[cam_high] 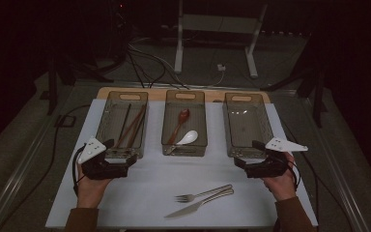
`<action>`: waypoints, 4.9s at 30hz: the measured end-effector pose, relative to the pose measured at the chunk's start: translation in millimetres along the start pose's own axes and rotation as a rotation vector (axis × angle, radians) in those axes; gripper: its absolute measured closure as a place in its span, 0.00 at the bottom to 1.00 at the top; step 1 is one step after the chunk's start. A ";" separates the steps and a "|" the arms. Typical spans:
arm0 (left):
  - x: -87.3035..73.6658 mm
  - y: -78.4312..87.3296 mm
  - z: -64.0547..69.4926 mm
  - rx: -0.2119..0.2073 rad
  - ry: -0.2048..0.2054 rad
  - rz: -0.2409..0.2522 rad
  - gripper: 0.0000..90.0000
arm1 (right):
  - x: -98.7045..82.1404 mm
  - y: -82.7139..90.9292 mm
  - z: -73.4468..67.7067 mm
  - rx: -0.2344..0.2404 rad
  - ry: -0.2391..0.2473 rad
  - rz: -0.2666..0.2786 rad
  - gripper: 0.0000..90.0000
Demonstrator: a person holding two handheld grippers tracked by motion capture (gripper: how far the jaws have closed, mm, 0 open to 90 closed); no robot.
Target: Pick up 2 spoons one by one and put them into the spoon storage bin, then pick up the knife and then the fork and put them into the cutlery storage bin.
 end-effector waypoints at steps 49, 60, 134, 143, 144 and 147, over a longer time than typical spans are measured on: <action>-8.5 -3.8 -2.1 0.002 0.044 0.004 0.01 | -12.7 -50.1 -50.7 0.183 0.179 -0.240 0.00; -9.8 -4.9 -0.4 -0.002 0.039 -0.003 0.01 | -19.7 -63.8 -59.2 0.220 0.241 -0.354 0.02; -9.5 -8.3 -0.6 -0.006 0.047 -0.005 0.01 | -45.8 -104.7 -43.1 0.211 0.313 -0.578 0.93; -9.9 -7.3 -2.4 -0.001 0.053 -0.004 0.01 | -46.0 -101.9 -48.2 0.205 0.378 -0.558 0.96; -9.9 -7.0 -2.7 -0.001 0.054 -0.002 0.01 | -45.8 -101.3 -48.8 0.208 0.383 -0.553 0.96; -9.8 -6.5 -3.0 0.001 0.054 -0.003 0.01 | -44.4 -99.5 -50.8 0.203 0.394 -0.535 0.96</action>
Point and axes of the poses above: each handheld gripper's, and its own axes: y roughly backward along the jaws, x roughly out of its top, z roughly to its right, the point moved 1 cm from there along -y, roughly forward along the jaws, and after that the axes turned 4 degrees about z, right-handed, at the moved point
